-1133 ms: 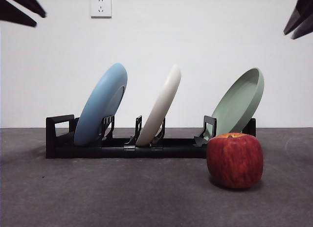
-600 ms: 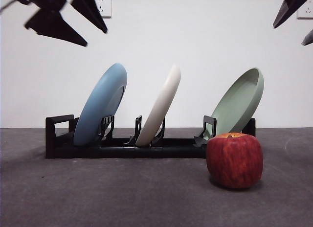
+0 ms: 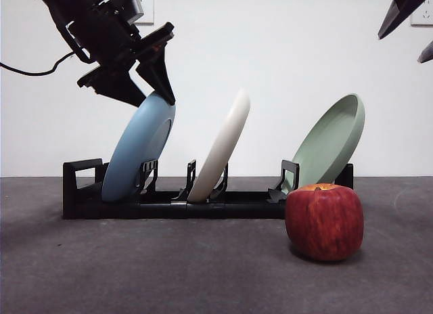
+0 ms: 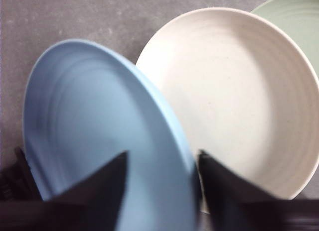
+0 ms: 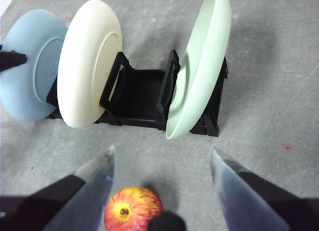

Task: Take the blue plate from the plate rack,put the plate on the table,take the apple from the table,put the apple in the plate

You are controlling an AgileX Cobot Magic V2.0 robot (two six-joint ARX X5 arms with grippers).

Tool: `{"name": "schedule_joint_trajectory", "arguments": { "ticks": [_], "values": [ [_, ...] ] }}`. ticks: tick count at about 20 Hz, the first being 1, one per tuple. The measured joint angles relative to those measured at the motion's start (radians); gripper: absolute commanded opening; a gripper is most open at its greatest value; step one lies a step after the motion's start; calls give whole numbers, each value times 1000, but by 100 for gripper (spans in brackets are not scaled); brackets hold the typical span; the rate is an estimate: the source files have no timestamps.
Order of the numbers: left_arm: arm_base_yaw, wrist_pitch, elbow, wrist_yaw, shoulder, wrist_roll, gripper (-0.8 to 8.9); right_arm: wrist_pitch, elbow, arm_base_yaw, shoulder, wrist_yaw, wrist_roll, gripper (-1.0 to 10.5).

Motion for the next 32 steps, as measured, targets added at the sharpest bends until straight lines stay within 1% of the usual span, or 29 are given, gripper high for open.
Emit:
{"name": "schedule_joint_trajectory", "arguments": {
  "ticks": [3,5,7,9,12,14,16,18,20,21,23,24,26,27,30,32],
  "values": [
    [-6,-2,8,20,-1,0,-8,0,0,0,0,0,0,318],
    [-7,-50,45,24,-1,-9,-8,0,0,0,0,0,0,317],
    [-10,-132,113,41,0,-9,-8,0,0,0,0,0,0,317],
    [-25,-232,223,44,0,-4,-8,0,0,0,0,0,0,317],
    [-59,-436,417,35,-11,58,-8,0,0,0,0,0,0,317],
    [-89,-564,506,30,-45,111,-8,0,0,0,0,0,0,317],
    [-135,-649,528,11,-117,157,-8,0,0,0,0,0,0,317],
    [-194,-757,528,-71,-193,193,-8,-2,0,0,0,0,0,317],
    [-256,-878,528,-164,-256,209,-8,-11,0,0,0,0,0,317],
    [-287,-914,526,-195,-287,211,-7,-19,0,0,0,0,0,317],
    [-360,-915,526,-250,-346,204,-7,-27,0,0,0,0,0,317],
    [-406,-915,526,-295,-369,192,-7,-28,0,0,0,0,0,317],
    [-504,-916,506,-420,-409,147,-7,-29,0,0,0,0,0,317],
    [-568,-916,464,-502,-430,109,-8,-30,0,0,0,0,0,317],
    [-745,-917,293,-743,-445,-28,-8,-30,0,0,0,0,0,317],
    [-847,-914,159,-860,-433,-123,-8,-30,0,0,0,0,0,317]
  ]
}}
